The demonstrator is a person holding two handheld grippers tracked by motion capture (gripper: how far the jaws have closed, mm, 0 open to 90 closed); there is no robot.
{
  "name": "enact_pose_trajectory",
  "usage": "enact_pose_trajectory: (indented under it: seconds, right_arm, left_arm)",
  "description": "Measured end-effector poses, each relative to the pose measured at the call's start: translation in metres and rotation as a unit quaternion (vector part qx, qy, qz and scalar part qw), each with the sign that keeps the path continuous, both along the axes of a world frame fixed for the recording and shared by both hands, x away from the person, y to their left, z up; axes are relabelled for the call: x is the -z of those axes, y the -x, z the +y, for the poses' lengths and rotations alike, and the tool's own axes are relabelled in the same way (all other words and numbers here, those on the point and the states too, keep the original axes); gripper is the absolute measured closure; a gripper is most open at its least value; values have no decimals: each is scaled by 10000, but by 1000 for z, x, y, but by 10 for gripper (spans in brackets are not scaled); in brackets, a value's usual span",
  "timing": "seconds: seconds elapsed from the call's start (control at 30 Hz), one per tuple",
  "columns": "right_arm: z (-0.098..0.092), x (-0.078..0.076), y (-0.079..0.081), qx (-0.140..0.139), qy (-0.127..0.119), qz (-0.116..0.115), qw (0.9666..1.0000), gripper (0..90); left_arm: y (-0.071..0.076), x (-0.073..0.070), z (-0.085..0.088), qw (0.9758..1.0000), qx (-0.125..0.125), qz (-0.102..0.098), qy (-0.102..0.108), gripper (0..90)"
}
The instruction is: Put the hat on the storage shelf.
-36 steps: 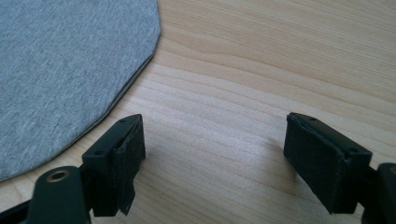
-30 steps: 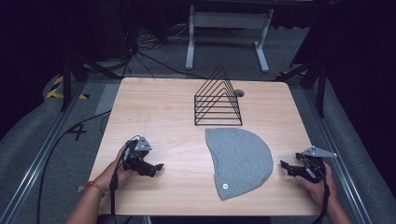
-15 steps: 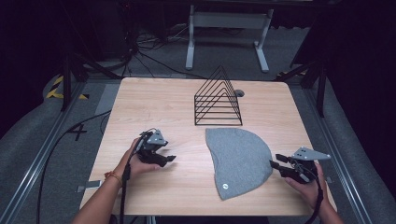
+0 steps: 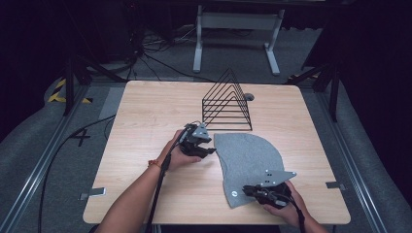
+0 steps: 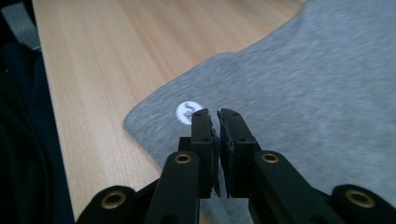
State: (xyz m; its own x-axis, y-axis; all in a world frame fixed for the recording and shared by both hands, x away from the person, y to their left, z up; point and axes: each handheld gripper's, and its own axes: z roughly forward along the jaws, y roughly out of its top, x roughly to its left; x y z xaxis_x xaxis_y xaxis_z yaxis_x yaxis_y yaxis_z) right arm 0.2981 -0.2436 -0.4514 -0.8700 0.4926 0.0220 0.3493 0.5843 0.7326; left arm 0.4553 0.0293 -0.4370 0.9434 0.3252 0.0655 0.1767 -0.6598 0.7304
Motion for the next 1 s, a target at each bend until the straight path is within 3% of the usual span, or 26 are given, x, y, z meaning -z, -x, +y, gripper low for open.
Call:
enact_pose_trajectory:
  seconds: [0.07,0.23,0.3,0.4,0.53,0.73,1.0]
  right_arm:
    - [5,6,1,-106,75,74,9999,847]
    - [7,10,2,-204,131,142,9996,850]
    - [7,10,3,-253,141,125,9995,850]
    - [5,10,4,-254,137,175,9994,850]
    - [5,10,4,-287,172,150,9993,850]
    - [3,10,4,-299,179,182,9992,850]
    - [-4,8,4,-267,250,173,9992,849]
  left_arm:
    - [-4,1,-10,9999,48,23,85,568]
    - [-10,6,-29,9999,145,-53,-16,567]
    - [-14,8,-38,9995,240,-117,-188,573]
    - [-18,14,-42,9995,231,-66,-184,599]
    - [-18,21,-41,9985,274,21,-467,605]
    - [-15,24,-31,9991,204,172,-321,611]
    - [-5,23,-16,9988,187,231,-376,617]
